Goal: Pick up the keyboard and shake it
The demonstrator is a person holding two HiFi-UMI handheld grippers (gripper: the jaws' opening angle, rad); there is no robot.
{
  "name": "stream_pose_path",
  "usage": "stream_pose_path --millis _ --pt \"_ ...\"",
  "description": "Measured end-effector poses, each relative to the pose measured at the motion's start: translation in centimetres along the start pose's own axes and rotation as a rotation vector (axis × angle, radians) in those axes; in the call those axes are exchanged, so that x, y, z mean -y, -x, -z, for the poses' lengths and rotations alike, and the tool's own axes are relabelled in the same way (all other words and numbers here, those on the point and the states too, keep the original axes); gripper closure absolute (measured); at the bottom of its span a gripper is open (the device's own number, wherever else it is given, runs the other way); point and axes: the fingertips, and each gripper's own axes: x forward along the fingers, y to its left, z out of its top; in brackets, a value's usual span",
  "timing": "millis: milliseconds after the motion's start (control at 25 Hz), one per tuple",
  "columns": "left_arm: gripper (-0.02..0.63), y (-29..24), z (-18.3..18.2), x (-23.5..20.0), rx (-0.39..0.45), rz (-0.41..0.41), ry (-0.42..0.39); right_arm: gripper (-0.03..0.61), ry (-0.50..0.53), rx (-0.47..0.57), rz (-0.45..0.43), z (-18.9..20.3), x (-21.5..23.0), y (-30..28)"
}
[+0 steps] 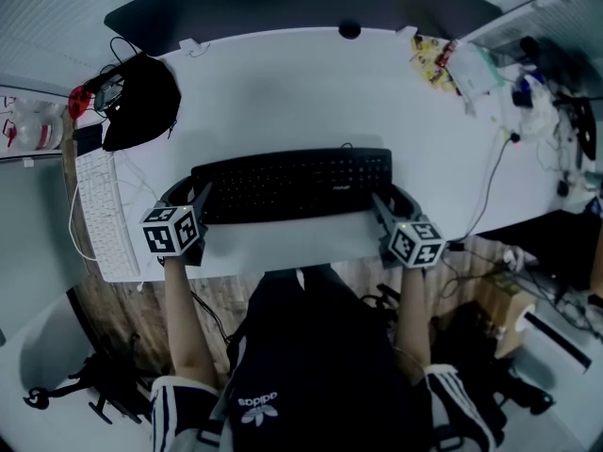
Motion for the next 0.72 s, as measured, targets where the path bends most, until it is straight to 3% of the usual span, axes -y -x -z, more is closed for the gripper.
stream_pose_path --millis 280,520,720 --pt "0.405 0.39 0.06 0.11 0.081 -0.016 0.013 0.373 -0.021 -0.004 -0.005 -0.08 0.22 -0.40" --pt "0.404 0.22 0.18 0.24 0.060 0.010 0.016 0.367 -0.050 -0.001 -0.031 -0.19 0.52 -0.53" --pt "0.404 0.12 0.12 0.16 0.096 0.001 0.019 0.353 -0.041 -0.002 -0.028 -0.63 0.32 -0.66"
